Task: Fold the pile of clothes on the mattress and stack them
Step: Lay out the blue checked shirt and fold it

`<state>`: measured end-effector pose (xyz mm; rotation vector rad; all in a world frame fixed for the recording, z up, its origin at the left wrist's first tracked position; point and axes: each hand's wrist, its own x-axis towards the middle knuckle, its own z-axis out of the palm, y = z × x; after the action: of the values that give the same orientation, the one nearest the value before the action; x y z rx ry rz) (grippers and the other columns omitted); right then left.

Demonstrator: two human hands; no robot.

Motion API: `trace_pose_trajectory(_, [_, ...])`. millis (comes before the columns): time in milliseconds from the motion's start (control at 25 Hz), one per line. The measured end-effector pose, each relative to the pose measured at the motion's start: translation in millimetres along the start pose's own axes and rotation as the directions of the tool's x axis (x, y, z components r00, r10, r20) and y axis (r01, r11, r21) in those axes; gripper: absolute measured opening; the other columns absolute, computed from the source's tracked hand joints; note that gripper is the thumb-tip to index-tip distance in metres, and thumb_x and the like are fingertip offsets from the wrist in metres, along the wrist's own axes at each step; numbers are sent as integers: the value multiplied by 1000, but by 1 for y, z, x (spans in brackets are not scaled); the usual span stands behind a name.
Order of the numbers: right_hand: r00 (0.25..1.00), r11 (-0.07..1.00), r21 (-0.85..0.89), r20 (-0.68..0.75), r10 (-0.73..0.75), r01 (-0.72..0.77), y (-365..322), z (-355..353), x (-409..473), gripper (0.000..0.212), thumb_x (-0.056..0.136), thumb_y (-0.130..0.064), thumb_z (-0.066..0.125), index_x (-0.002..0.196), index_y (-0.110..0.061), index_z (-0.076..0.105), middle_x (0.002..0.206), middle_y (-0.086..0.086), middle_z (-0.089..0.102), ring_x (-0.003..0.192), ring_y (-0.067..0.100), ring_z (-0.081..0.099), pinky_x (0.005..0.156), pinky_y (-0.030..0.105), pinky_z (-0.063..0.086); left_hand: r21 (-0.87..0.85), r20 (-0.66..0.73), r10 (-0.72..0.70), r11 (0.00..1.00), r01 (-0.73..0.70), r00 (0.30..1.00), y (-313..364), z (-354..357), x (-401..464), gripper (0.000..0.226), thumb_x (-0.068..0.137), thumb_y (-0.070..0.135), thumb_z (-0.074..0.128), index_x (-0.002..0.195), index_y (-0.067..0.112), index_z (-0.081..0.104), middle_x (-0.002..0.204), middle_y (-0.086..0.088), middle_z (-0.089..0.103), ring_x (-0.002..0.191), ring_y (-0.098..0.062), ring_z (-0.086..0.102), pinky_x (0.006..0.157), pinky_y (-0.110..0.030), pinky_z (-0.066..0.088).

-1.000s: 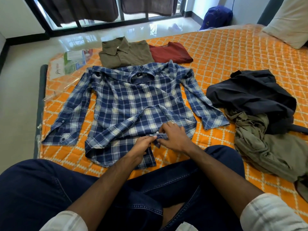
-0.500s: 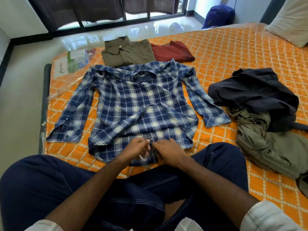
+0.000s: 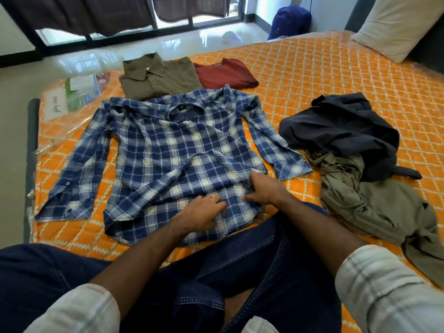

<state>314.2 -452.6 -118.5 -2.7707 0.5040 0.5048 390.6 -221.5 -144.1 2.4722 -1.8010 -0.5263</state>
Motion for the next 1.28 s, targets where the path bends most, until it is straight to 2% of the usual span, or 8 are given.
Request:
trace_pose_trajectory(160, [946,975,-188,-276,-168,119,-23,10,19,43,88,-47,65,114,-18,46,113,4,52,103,26,52,85,42,48,81,-111,34,996,-25,993,-12,-2,-10,27,90,28,66,116,25,57,113,5,55,99,-14,52,81,-32,46])
trace_pose_trajectory(360, [948,941,-334,-277,-160,62,-36,15,42,47,85,-18,64,126,-14,40,121,6,48,104,27,51,86,43,46,263,-309,-274,895,359,911,-76,0,-76,51,68,13,73,112,20,49,105,-2,50,87,-23,48,69,-40,45])
trace_pose_trajectory(440, [942,925,-373,-277,-191,78,-31,14,45,44,89,-13,63,127,-14,41,122,7,50,105,27,53,87,43,47,320,-239,-409,823,470,880,-99,-4,-104,63,59,15,77,112,18,45,102,-4,47,84,-26,47,65,-42,43])
trace_pose_trajectory(600, [954,896,-378,-89,-287,234,-5,3,39,45,85,-16,70,123,-17,46,120,6,52,110,29,53,89,42,44,447,-17,-585,721,530,811,-115,-22,-132,66,82,23,65,140,19,34,130,-3,48,111,-26,52,80,-36,44])
trace_pose_trajectory(760, [911,895,-202,205,-358,397,36,-6,29,34,75,3,64,85,-23,45,92,-3,47,88,22,46,70,38,37,468,345,-524,815,341,779,-120,-42,-139,32,94,24,55,125,19,53,121,-3,61,108,-25,60,83,-35,51])
trace_pose_trajectory(920, [878,888,-146,285,-385,437,70,-7,18,25,76,-9,73,82,-19,51,87,-4,53,78,17,50,67,35,40,421,597,-498,862,282,629,-126,-43,-164,25,95,14,48,112,8,66,119,-12,67,108,-32,63,87,-38,50])
trace_pose_trajectory(1200, [849,896,-236,475,-230,375,48,-23,11,22,83,-5,59,86,-25,68,81,-13,61,83,13,59,63,20,43,422,731,-512,859,292,451,-126,-32,-154,24,90,23,59,105,12,73,101,-6,73,91,-26,69,80,-35,55])
trace_pose_trajectory(1280, [894,865,-335,380,-240,374,31,-25,10,14,86,-15,60,85,-27,67,86,-6,63,83,18,60,68,28,45,335,695,-468,883,329,546,-121,-36,-138,20,91,23,58,103,14,72,100,-5,73,90,-25,70,71,-30,52])
